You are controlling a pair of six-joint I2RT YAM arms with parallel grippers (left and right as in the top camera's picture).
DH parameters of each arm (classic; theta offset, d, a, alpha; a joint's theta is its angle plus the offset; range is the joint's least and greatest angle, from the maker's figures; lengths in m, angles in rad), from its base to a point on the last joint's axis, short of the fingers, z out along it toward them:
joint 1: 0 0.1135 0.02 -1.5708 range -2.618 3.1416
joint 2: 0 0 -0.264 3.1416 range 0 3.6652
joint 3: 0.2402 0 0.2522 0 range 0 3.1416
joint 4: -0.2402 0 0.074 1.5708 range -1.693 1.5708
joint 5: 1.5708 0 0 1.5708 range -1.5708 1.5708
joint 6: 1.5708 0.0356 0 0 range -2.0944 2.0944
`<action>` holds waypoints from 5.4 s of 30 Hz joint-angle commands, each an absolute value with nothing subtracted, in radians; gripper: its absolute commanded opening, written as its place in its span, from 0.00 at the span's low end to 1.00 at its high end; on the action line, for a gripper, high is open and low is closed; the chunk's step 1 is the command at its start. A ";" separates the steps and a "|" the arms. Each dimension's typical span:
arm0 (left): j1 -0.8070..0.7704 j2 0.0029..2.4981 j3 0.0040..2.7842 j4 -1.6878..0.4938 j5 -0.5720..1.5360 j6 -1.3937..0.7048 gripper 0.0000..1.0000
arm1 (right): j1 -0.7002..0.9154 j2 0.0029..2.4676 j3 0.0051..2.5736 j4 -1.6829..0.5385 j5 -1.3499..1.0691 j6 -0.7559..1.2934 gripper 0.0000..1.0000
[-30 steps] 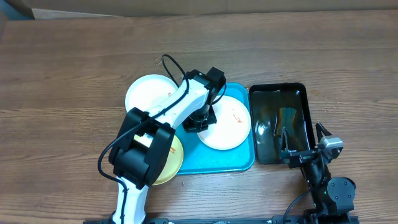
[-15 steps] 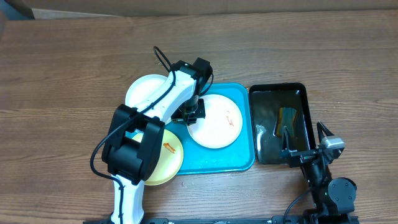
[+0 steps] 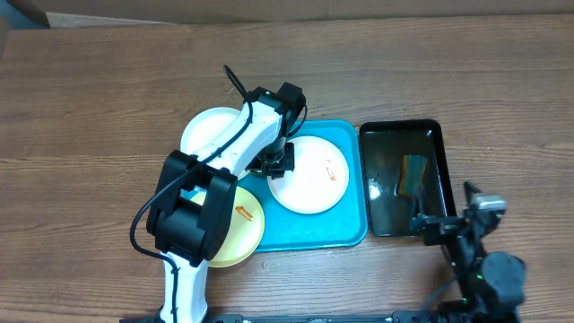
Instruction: Clean dirty plates on tray and stack at the side
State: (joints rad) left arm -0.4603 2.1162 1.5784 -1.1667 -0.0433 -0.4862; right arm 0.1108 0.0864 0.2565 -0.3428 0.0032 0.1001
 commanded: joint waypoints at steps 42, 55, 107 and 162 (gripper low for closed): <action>-0.455 1.746 1.257 -0.863 -0.010 -0.457 0.67 | 0.105 1.747 1.159 -1.052 0.094 0.375 0.72; -0.455 1.746 1.256 -0.862 -0.009 -0.457 0.72 | 0.105 1.752 0.989 -0.885 -0.004 0.363 0.17; -0.455 1.746 1.256 -0.863 -0.006 -0.461 0.75 | 0.104 1.758 1.039 -0.803 -0.016 0.261 0.61; -0.455 1.747 1.066 -0.645 -0.006 -0.527 0.29 | 0.104 1.757 1.113 -0.938 -0.009 0.262 0.57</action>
